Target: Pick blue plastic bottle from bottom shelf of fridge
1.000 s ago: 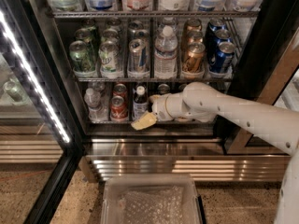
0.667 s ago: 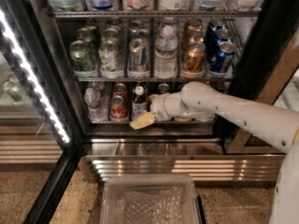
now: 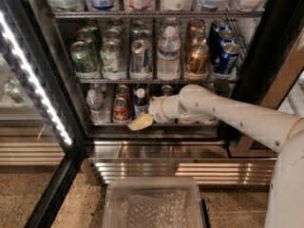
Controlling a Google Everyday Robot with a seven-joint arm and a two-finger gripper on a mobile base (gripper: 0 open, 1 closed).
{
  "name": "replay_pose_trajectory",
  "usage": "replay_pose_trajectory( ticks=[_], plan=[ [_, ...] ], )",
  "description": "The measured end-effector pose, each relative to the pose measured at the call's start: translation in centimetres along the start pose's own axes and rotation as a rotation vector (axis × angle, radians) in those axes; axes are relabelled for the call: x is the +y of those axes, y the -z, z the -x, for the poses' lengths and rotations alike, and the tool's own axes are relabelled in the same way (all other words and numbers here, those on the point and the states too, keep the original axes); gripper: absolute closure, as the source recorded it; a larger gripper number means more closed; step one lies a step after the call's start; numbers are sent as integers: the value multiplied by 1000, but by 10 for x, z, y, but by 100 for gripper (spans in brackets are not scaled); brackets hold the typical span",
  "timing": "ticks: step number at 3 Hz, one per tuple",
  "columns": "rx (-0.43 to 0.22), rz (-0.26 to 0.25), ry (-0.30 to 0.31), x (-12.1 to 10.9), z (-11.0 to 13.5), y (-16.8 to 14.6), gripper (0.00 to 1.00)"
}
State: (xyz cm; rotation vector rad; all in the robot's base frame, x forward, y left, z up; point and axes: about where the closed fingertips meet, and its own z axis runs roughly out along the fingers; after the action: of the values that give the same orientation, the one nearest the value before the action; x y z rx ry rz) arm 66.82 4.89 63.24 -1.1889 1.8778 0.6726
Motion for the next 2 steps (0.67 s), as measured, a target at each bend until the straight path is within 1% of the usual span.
replay_pose_trajectory(
  ticks=[1, 2],
  plan=[
    [-9, 14, -5, 1, -3, -12, 13],
    [-14, 30, -11, 4, -6, -22, 17]
  ],
)
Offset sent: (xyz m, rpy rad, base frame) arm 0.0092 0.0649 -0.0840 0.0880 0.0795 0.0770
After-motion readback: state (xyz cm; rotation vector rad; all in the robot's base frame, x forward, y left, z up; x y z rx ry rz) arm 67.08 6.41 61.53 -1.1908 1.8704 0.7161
